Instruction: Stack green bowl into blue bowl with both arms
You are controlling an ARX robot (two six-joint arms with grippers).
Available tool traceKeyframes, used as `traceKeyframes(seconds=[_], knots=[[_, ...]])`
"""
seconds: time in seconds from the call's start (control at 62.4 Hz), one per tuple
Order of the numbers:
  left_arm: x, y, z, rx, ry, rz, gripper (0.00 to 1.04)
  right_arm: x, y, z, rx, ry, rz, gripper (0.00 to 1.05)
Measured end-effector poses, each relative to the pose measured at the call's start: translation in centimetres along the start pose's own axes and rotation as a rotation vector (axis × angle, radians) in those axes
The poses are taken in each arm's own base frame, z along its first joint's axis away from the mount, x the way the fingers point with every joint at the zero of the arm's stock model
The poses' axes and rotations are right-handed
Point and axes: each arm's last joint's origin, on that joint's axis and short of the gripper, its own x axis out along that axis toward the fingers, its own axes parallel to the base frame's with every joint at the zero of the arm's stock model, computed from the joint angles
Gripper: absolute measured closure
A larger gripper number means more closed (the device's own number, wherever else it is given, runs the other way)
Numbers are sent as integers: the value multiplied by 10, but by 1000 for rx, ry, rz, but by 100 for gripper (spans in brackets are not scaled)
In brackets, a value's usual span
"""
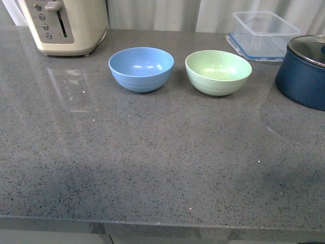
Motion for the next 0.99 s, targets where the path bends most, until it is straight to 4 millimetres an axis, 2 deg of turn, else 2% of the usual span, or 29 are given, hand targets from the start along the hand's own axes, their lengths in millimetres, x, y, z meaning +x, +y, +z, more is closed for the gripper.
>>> traceKeyframes(seconds=[0.16, 0.224, 0.337, 0.481, 0.737, 0.994], knots=[[0, 0, 0, 0, 0, 0, 7, 13, 11, 43, -32, -6, 30, 10], [0, 0, 0, 0, 0, 0, 7, 20, 20, 66, -62, -15, 52, 10], [0, 0, 0, 0, 0, 0, 7, 30, 33, 93, -102, -33, 79, 10], [0, 0, 0, 0, 0, 0, 7, 51, 48, 131, -127, -46, 93, 10], [0, 0, 0, 1, 0, 0, 7, 90, 73, 157, -156, -12, 119, 10], [0, 0, 0, 1, 0, 0, 7, 106, 95, 172, -185, -9, 154, 10]])
